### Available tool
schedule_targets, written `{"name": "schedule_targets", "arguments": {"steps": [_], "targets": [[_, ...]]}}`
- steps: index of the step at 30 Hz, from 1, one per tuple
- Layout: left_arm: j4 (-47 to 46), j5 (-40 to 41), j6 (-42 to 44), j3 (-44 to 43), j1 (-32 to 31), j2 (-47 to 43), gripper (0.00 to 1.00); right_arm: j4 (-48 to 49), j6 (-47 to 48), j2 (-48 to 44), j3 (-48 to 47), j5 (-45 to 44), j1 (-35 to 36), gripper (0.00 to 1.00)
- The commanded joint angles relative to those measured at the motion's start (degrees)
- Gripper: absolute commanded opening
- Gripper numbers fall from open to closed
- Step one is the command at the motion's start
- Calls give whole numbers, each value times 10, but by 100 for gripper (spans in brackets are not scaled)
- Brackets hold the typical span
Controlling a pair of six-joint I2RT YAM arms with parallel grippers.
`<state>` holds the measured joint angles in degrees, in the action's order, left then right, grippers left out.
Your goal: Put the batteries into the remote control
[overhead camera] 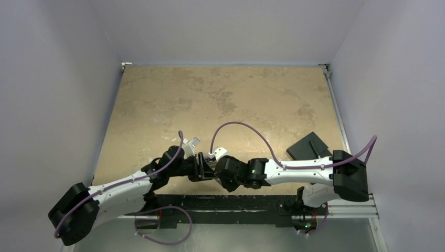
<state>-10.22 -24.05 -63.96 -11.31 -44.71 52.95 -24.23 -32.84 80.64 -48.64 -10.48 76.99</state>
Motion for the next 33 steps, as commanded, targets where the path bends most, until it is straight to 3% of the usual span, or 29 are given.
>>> {"name": "schedule_targets", "arguments": {"steps": [1, 11, 16, 19, 26, 30, 33], "targets": [[-47, 1, -12, 7, -5, 0, 44, 15, 13, -2, -22, 8, 5, 14], [-74, -1, -19, 18, -7, 13, 25, 27, 18, -1, -22, 11, 11, 14], [-76, 3, -20, 22, -7, 16, 0, 29, 16, -1, -20, 10, 12, 14], [-84, 3, -23, 25, -7, 18, 0, 33, 16, -5, -13, 12, 13, 16], [-90, 17, -32, 37, -7, 6, 0, 60, 17, -43, 16, 7, 13, 46], [-94, 23, -47, 46, -7, -10, 0, 70, 30, -68, 36, 10, 13, 59], [-82, 30, -61, 46, -7, -23, 0, 108, 54, -94, 56, 31, 13, 62]]}}
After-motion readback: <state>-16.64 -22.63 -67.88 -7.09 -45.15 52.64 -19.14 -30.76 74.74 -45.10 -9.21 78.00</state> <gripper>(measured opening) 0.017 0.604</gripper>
